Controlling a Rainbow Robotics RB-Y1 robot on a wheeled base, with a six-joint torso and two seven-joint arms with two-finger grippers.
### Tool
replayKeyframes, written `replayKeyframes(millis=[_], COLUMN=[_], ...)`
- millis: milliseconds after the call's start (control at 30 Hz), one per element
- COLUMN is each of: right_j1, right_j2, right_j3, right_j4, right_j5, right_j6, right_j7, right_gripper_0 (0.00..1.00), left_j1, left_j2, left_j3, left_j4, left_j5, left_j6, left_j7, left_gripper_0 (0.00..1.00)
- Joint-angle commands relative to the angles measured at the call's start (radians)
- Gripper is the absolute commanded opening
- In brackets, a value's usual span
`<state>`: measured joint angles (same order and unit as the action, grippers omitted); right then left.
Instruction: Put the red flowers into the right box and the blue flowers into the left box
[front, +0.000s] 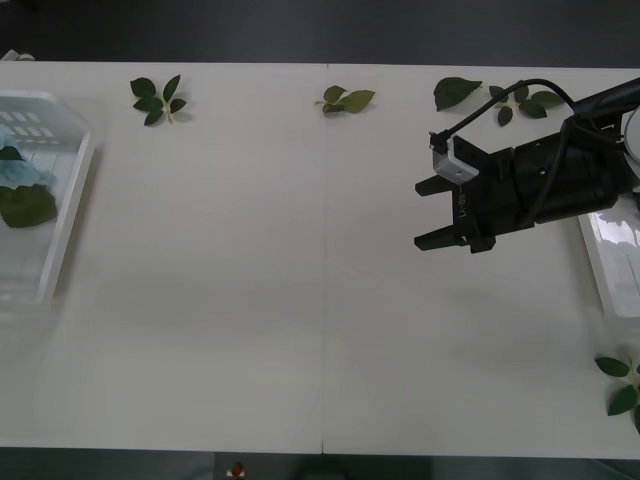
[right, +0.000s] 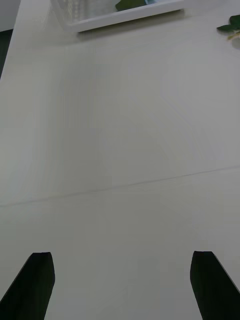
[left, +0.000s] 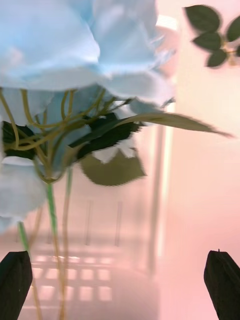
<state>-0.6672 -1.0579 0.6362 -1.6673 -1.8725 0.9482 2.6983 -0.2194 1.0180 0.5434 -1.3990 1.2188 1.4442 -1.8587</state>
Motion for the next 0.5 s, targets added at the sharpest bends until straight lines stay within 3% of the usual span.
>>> replayKeyframes(millis=[33, 267, 500], right_j1=[-0.015, -0.015, -0.015], right_j2=[0.006, 0.006, 0.006], right_j3=[-0.021, -0.021, -0.021], right_j4=[-0.011, -0.011, -0.011], right_j5=[0.000, 0.000, 0.000], right_j6=[-0.005, -0.005, -0.005], right_j7=[0.007, 0.007, 0.007], right_gripper_0=[0.79, 0.79, 0.79], left_j1=[-0.001, -0.018, -0.081], left_j2=[0.008, 0.008, 0.008], left_j3=[0.095, 0.130, 0.033], left_j4=[-0.005, -0.012, -0.104], left_j5=[0.125, 0.381, 0.620], left_j6=[0.153, 0.278, 0.242], left_j7=[-0.033, -0.053, -0.053], left_gripper_0=[1.00, 1.00, 1.00])
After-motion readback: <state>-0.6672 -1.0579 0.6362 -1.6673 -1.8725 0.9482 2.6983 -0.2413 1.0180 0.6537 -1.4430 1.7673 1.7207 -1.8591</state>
